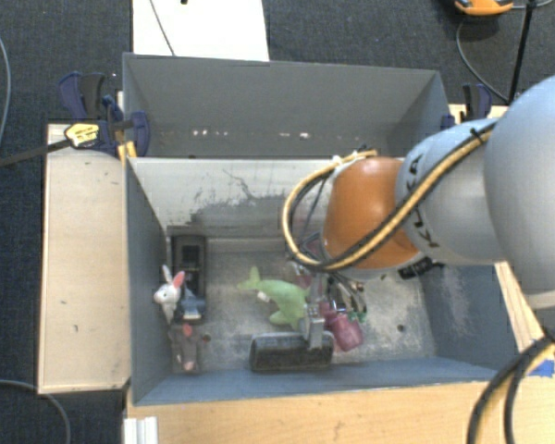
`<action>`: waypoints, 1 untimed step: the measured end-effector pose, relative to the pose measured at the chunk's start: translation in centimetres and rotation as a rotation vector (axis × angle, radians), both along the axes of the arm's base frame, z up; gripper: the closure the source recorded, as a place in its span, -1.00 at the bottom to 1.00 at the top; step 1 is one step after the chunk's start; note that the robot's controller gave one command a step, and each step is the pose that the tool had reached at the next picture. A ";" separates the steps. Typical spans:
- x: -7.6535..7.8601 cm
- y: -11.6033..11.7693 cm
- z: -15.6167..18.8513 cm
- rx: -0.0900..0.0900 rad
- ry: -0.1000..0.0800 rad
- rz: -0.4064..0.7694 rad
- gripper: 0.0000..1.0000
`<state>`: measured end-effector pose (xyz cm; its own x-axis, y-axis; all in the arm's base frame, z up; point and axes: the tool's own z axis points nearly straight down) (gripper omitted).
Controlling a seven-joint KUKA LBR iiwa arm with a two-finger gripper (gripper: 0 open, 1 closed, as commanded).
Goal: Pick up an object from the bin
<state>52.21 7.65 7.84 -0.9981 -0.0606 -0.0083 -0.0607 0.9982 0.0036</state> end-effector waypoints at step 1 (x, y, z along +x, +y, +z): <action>-0.9 1.4 -0.7 0.000 -0.003 -0.282 1.00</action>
Offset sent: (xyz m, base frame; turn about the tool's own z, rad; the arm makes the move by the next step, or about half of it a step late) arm 0.0000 0.0000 0.0000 0.0000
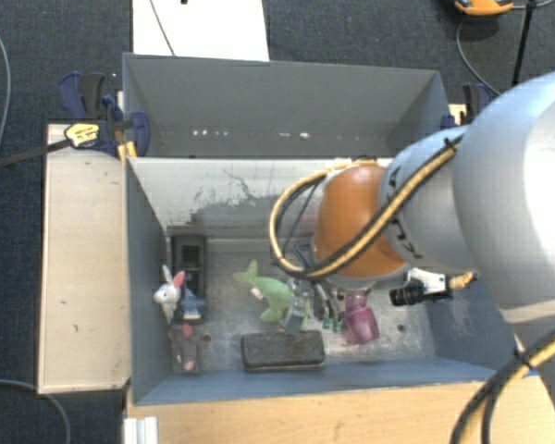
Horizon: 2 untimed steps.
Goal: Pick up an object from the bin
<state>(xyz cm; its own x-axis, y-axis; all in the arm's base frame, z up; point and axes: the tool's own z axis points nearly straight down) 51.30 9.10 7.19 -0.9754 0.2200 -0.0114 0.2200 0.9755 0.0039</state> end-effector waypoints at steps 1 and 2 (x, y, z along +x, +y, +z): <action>0.0 0.0 0.0 0.000 0.000 0.000 1.00; -0.1 0.0 0.5 -0.001 0.004 0.001 1.00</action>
Offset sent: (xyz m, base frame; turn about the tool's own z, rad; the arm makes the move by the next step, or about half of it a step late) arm 0.0000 -0.0001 0.0531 0.0000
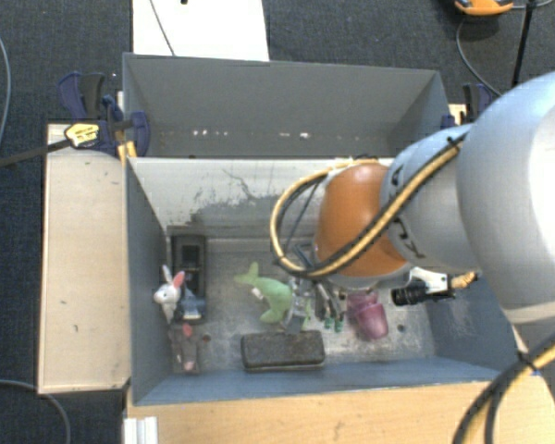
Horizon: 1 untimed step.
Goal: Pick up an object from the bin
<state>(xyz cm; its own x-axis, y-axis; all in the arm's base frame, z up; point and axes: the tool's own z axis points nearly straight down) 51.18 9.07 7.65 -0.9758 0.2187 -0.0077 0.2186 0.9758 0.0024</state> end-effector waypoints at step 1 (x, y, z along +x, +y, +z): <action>0.1 0.0 1.8 0.001 -0.004 0.001 1.00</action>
Offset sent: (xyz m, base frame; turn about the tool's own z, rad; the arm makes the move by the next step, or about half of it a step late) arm 0.0000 -0.0001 0.0541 0.0000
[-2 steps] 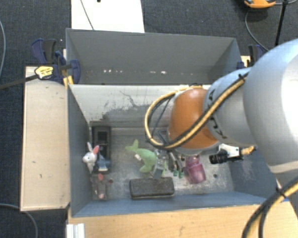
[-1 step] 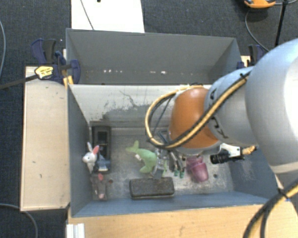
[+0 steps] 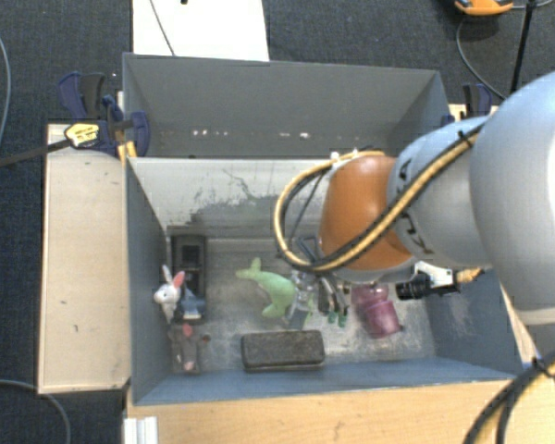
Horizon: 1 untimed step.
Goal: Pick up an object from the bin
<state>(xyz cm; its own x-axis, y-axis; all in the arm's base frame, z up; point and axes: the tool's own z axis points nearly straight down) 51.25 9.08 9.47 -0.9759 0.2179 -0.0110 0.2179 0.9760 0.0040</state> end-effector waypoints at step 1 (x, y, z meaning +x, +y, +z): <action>0.0 0.0 0.9 0.000 0.001 0.001 1.00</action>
Offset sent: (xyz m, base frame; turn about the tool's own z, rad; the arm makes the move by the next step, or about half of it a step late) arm -0.0001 0.0001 0.0366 0.0000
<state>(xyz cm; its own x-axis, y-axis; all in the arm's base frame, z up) 51.24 9.07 10.36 -0.9762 0.2165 -0.0101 0.2165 0.9763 0.0034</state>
